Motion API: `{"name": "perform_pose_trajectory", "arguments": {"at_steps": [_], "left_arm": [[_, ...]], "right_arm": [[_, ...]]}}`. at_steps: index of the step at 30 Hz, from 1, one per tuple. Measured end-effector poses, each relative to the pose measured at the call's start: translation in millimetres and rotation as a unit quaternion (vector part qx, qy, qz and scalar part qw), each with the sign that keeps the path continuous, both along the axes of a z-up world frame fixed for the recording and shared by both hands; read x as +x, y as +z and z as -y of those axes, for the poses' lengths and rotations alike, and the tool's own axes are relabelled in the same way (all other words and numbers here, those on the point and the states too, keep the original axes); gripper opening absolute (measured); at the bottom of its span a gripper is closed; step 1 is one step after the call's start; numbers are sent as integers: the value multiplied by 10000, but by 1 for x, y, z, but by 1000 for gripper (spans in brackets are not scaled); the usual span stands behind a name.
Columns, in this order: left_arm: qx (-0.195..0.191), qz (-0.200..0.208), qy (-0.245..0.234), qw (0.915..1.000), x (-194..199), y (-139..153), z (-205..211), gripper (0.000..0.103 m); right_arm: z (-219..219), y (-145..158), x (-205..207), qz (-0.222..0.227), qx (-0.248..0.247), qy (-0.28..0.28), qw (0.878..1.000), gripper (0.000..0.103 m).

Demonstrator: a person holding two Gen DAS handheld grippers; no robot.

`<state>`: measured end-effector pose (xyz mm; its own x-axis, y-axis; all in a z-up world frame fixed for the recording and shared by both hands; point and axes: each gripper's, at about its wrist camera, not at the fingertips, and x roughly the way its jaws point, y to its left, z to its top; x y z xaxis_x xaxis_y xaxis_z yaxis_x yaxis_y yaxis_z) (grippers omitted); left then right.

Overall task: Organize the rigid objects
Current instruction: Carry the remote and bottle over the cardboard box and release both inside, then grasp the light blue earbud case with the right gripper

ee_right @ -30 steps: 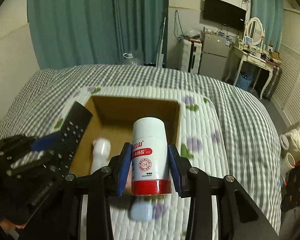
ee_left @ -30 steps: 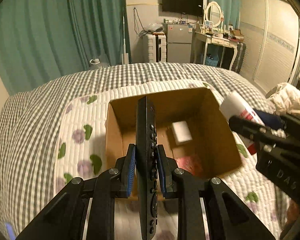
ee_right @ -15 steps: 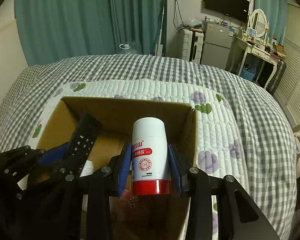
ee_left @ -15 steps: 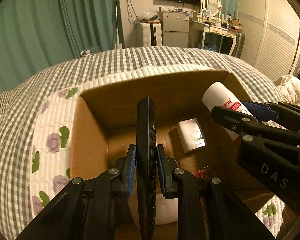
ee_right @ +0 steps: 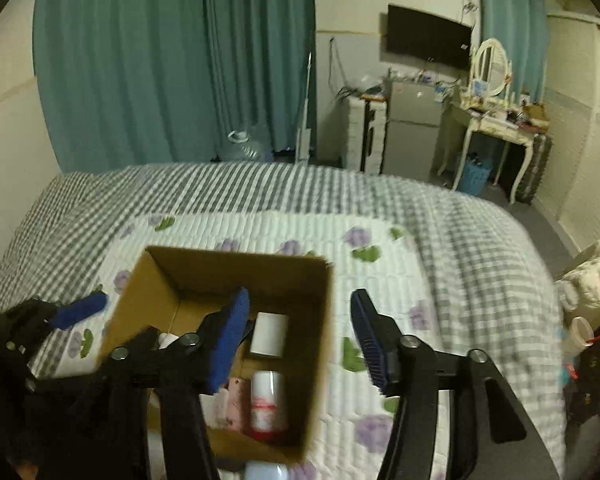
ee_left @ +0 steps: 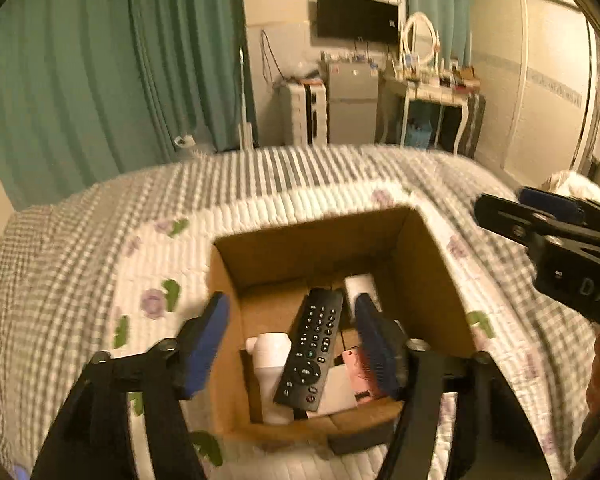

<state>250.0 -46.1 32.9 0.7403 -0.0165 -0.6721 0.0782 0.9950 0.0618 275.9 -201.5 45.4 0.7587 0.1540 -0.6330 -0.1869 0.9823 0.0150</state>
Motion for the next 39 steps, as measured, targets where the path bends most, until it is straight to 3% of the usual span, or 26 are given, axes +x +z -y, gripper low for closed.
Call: {"name": "perform_pose_trajectory", "arguments": {"at_steps": [1, 5, 8, 15, 19, 24, 29, 35, 39], "left_arm": [[-31, 76, 45, 10000, -9, 9, -2, 83], [-236, 360, 195, 9989, -45, 45, -12, 89], [-358, 554, 298, 9974, -73, 64, -18, 103], [-357, 698, 320, 9964, -118, 66, -27, 103], [-398, 606, 428, 9965, -133, 39, -35, 103], [-301, 178, 493, 9982, -126, -20, -37, 103], [-344, -264, 568, 9974, -109, -80, -35, 103], [-270, -572, 652, 9959, -91, -130, -38, 103], [-244, -714, 688, 9948, -81, -148, -41, 103]], "right_arm": [[6, 11, -11, 81, -19, -66, 9999, 71], [22, 50, -53, 296, -1, -200, 9994, 83], [24, 68, -84, 396, -60, -206, 9990, 96], [18, 70, -140, 477, -100, -194, 9986, 103], [16, 40, -151, 269, -4, -193, 9995, 103], [21, -19, -144, -97, 296, -204, 9993, 103], [14, -84, -123, -534, 14, -105, 9985, 103], [-6, -152, -101, -974, -346, 222, 9944, 102], [-18, -189, -86, -1306, -622, 363, 9888, 92]]}}
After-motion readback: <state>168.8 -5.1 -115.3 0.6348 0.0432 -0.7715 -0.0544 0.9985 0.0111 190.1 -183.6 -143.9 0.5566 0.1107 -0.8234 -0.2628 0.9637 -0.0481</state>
